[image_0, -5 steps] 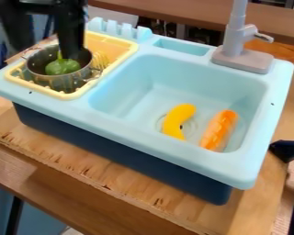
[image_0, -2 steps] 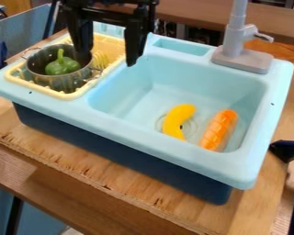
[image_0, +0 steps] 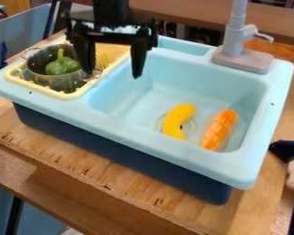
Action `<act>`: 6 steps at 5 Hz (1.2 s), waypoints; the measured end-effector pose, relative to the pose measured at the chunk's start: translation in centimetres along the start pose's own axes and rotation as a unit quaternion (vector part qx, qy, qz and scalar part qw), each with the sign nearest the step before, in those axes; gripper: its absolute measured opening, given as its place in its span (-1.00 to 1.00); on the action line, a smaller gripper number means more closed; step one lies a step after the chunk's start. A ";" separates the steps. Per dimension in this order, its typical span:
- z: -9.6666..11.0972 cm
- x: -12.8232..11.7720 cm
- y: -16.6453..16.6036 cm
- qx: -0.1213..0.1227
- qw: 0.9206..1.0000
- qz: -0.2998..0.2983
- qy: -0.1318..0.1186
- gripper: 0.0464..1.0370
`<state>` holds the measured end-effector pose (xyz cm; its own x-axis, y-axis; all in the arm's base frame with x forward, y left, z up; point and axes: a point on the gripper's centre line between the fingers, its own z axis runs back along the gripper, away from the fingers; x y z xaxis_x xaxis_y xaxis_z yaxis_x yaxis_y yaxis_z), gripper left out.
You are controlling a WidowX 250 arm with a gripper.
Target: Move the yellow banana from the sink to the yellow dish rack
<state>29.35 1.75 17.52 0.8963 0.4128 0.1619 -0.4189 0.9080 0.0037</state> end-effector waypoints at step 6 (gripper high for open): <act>-5.9 0.3 -7.7 -0.034 0.997 -0.046 0.055 0.93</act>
<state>33.68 -4.75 11.75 0.9424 0.3300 0.0550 -0.3272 0.9434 -0.0547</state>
